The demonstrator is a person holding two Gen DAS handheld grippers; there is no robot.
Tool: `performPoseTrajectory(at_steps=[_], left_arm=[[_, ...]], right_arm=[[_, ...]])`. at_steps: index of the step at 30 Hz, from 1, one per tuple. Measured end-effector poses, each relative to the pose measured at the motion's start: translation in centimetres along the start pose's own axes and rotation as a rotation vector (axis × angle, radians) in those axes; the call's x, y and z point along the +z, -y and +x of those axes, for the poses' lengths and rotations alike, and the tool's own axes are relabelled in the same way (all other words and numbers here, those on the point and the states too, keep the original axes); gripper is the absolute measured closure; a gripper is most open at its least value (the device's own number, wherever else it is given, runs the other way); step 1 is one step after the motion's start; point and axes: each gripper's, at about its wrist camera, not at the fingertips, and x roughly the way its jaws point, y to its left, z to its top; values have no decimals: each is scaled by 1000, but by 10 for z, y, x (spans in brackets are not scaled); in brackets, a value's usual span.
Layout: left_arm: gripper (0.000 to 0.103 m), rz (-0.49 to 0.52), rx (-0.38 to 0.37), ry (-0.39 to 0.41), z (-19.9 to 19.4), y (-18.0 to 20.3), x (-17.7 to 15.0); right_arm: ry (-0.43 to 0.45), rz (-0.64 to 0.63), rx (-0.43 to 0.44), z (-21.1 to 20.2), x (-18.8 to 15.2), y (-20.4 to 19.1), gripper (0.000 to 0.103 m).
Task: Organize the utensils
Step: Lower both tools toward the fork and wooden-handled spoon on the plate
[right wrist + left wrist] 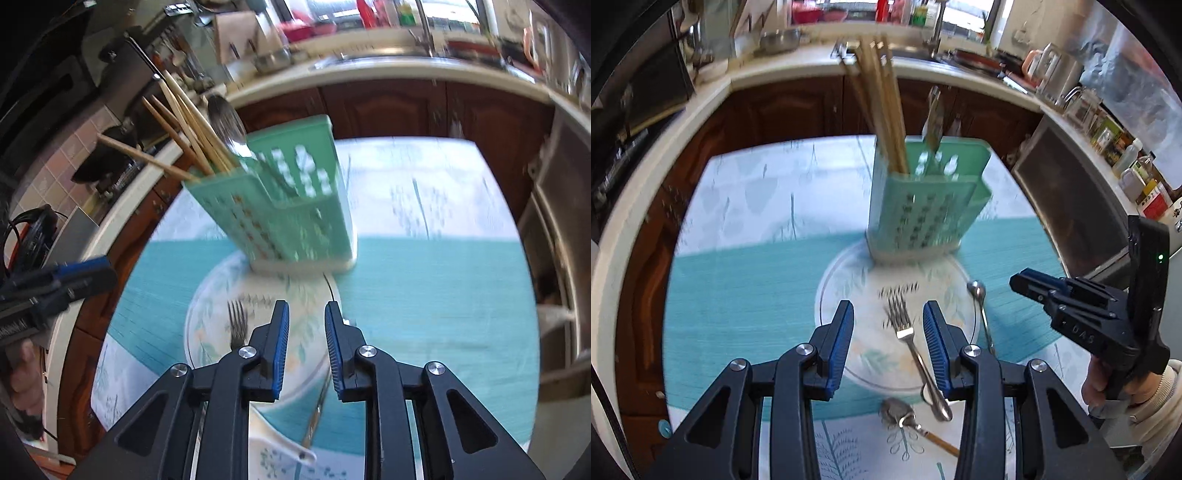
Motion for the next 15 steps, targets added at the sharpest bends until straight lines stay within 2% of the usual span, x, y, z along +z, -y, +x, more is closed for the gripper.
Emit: performPoseTrajectory(at_steps=[9,15], left_arm=[[66,-79,-40,-93,55,-12,-18],[66,-89,-53,-102,65,-12,-21]], right_arm=[[-118,49,-34,38,-29,19,83],[-167,39,-58,59,-20,23,83]])
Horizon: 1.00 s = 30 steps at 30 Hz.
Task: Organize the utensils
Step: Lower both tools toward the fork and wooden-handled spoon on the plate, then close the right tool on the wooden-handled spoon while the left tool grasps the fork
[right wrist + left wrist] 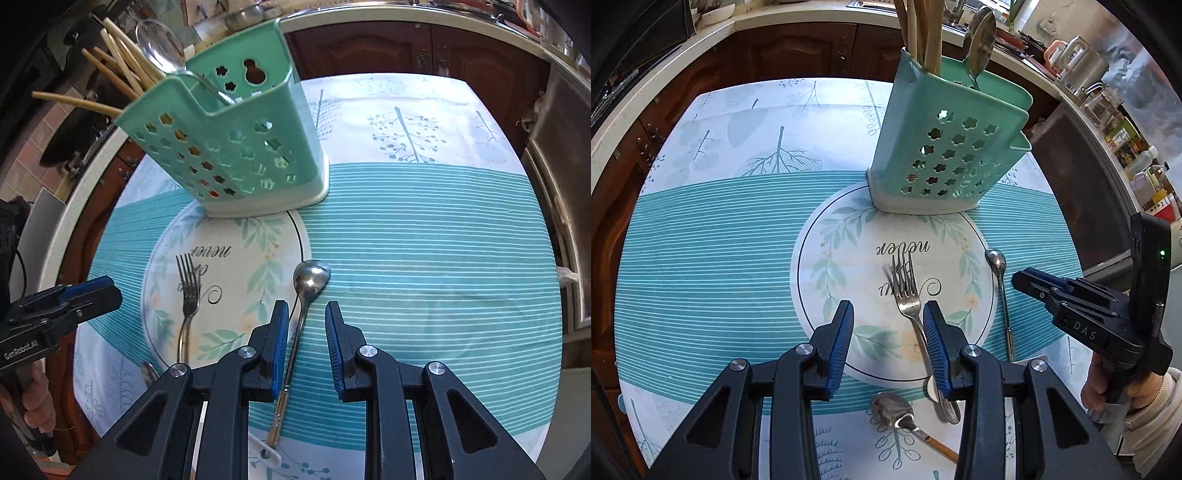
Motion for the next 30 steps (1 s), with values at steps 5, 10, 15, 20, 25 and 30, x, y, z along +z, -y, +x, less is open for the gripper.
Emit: performPoseTrajectory(at_steps=[5,10,15,20,25,30], left_arm=[[66,-8,-1,-14,5,-3,-1],[66,-33,-9,-15,6,-9,-1],[66,-43,-5,-15,7,-14,1],[66,-33,-8,-32,15,-16,4],[64,18,-48,-61,29,-15,9],[64,50,-124,-84,45,-17,19]], right_arm=[[-40,-59,-44,7,7,-12,83],[-84,-92,-116,20,12,-26,83],[-142,-90,-173,33,19,-34,83],[-166,-131,-249,42,23,-48,83],[-188,-144,-282,47,24,-60,89],[-196,-115,-271,49,30,-58,99]])
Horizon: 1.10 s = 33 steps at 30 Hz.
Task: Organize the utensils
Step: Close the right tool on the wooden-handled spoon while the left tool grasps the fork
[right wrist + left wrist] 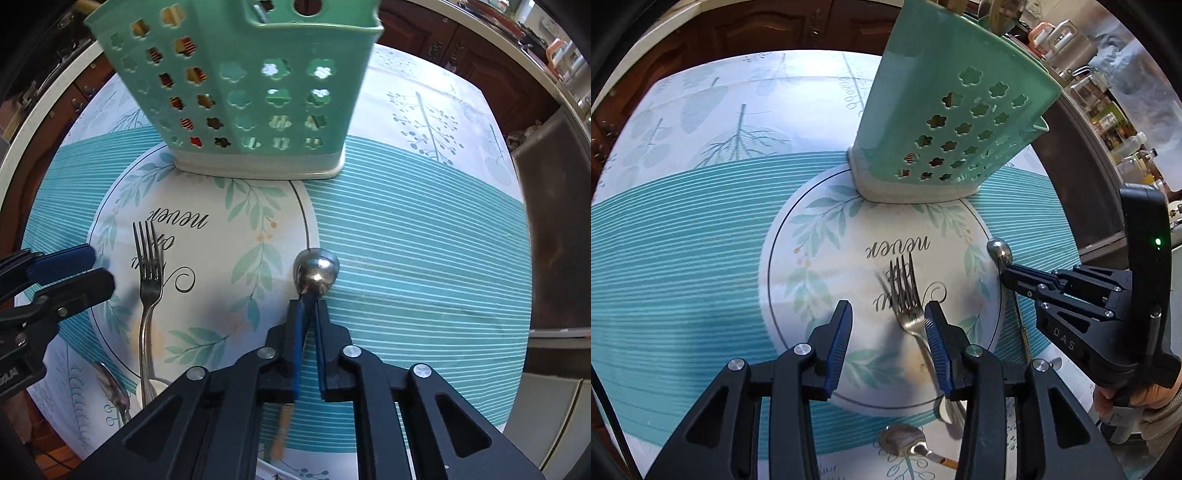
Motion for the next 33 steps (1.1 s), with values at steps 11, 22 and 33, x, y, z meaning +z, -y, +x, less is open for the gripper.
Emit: performPoseTrajectory(at_steps=[11,22,33], left_arm=[[64,94,-65,-18,27,0,23],[98,234,-45,-6,41,25,27],[103,219,50,141,0,59,21]], right_arm=[[-1,126,141,-7,-10,33,100],[25,277,296,-11,-26,73,100],[180,333,412,-49,-37,102,100]])
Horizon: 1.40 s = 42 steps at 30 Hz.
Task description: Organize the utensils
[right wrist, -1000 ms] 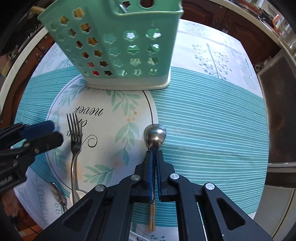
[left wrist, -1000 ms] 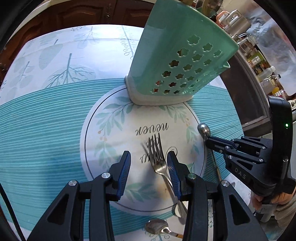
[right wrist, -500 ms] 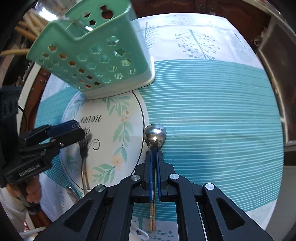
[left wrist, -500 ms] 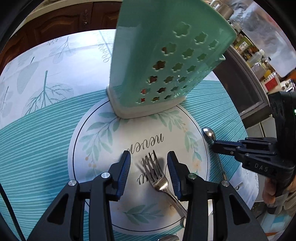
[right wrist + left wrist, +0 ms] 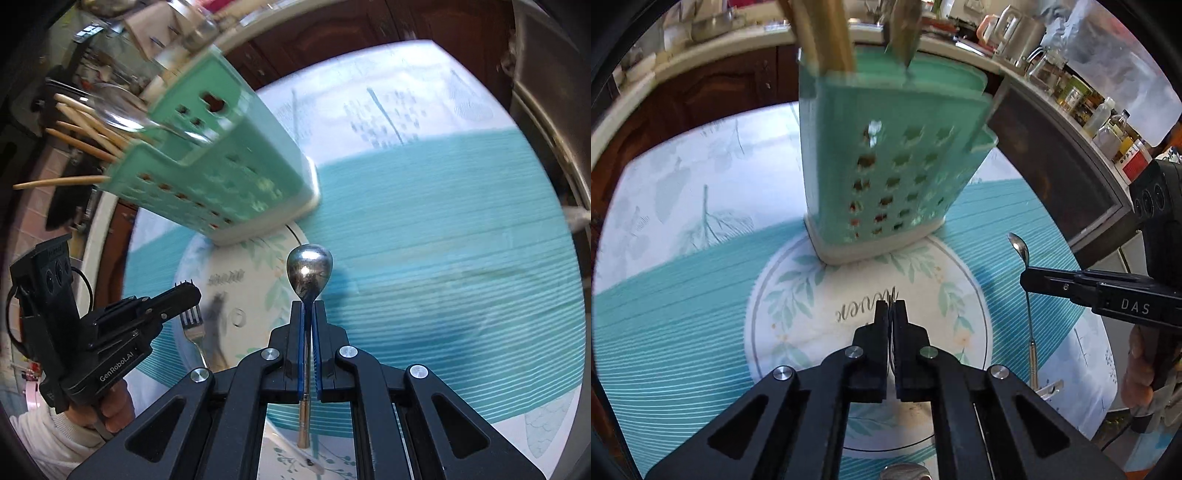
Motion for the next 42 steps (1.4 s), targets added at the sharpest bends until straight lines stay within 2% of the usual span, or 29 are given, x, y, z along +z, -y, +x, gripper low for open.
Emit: performPoseTrajectory(at_steps=[3,10,11,15,20,22,26,32,37,42], left_arm=[[103,42,49,67,-25,20,7],[103,76,91,197,-80,41,37],[103,78,100,212,-88,42,42],[103,91,144,276,-120,48,60],[103,111,191,309,-147,52,72],[103,108,197,313,-153,54,77],[103,95,212,331,-162,58,86],[103,67,244,363,-165,58,114],[103,57,322,408,-160,63,146],[102,42,397,420,-138,63,166]], right_arm=[[72,-53,12,-18,-2,-13,100],[206,-164,19,-54,0,-43,100],[220,-176,20,-59,2,-47,103],[281,-219,32,-78,13,-69,103],[311,-251,40,-102,26,-80,103],[295,-251,40,-101,29,-80,103],[207,-205,19,-78,38,-61,101],[121,-115,-57,-38,50,-21,92],[82,-86,-99,-12,66,-4,90],[51,-79,-128,20,80,5,90]])
